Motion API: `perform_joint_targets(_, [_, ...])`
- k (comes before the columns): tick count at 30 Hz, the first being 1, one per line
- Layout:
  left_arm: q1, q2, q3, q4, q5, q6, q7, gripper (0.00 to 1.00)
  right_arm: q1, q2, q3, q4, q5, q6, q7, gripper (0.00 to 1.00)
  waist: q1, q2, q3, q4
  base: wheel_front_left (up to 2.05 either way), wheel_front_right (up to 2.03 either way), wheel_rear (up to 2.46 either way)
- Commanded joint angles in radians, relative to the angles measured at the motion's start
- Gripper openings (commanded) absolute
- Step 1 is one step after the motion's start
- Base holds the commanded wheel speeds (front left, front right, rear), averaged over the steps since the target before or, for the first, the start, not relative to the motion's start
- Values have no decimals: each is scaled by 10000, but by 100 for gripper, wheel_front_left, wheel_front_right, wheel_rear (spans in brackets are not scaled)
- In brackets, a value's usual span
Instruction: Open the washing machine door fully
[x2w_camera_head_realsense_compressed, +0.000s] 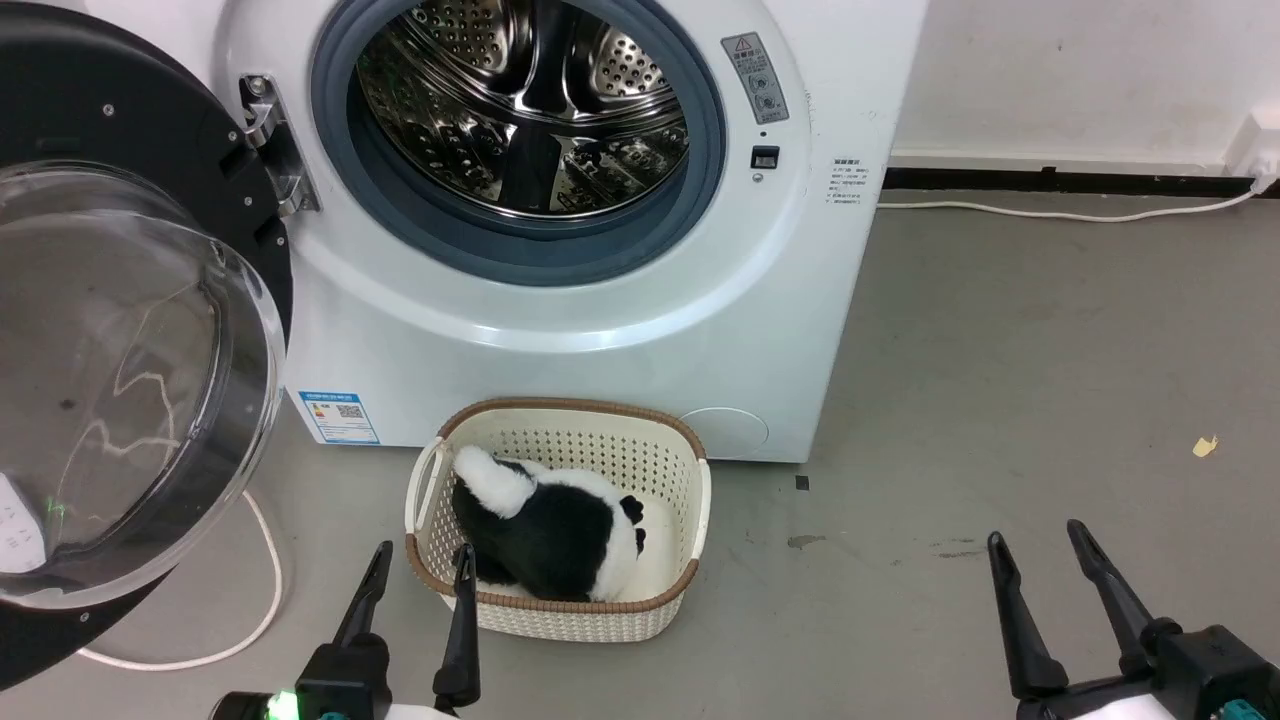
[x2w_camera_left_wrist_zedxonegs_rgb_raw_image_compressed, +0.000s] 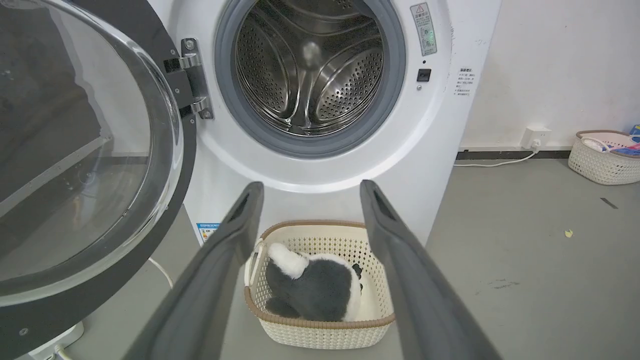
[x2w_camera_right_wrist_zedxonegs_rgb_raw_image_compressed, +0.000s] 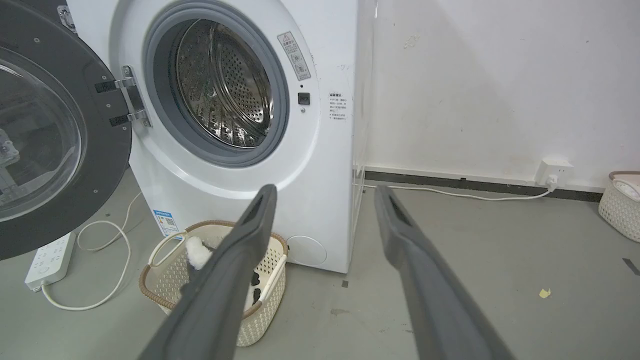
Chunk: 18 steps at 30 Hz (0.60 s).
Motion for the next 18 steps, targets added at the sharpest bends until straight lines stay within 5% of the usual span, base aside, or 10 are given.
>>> perform_joint_targets(1, [-116, 13, -18, -45, 82, 48, 16, 100, 49, 41, 26, -40, -36, 8, -51, 100, 0, 0, 3, 13, 0, 0, 0])
perform_joint_targets(14, [-170, 39, -133, -117, -8, 108, 106, 100, 22, 41, -32, 44, -27, 8, 34, 100, 0, 0, 12, 50, 0, 0, 0])
perform_joint_targets(15, [-21, 28, -153, -81, -21, 82, 101, 0, -1, 0, -25, 17, -18, 0, 16, 0, 0, 0, 12, 52, 0, 0, 0])
perform_joint_targets(18, [-13, 22, -157, -78, -15, 80, 123, 0, -15, -2, -22, 15, -19, -2, 19, 0, 0, 0, 12, 50, 0, 0, 0])
